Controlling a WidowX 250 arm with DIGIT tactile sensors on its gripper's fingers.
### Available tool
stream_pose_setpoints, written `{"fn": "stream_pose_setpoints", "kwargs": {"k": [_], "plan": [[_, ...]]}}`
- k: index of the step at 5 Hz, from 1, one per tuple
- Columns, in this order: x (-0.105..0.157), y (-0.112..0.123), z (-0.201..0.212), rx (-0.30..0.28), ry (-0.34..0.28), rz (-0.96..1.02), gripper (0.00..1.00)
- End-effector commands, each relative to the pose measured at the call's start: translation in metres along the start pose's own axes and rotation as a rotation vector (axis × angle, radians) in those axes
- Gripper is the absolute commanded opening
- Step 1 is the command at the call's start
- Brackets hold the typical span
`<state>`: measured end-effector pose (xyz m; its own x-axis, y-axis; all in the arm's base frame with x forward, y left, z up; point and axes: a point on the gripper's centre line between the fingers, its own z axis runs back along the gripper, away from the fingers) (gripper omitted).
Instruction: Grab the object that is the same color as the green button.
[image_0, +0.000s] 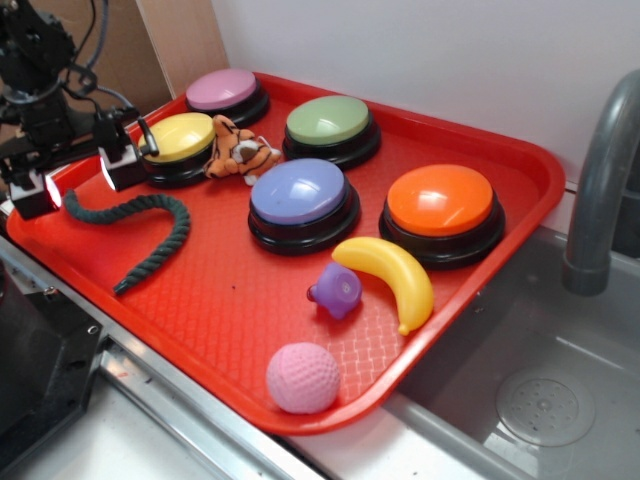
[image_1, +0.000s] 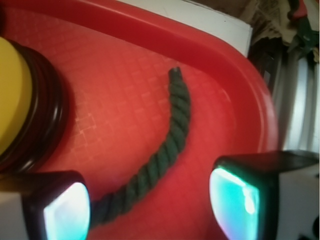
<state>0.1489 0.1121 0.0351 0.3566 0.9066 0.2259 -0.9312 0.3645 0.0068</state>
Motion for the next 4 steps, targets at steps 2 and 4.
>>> {"fn": "stream_pose_setpoints", "kwargs": {"k": [2, 4], "plan": [[0.006, 0.008, -0.015, -0.03, -0.037, 0.013, 1.0], [0.008, 0.014, -0.023, -0.086, -0.016, 0.001, 0.0]]}}
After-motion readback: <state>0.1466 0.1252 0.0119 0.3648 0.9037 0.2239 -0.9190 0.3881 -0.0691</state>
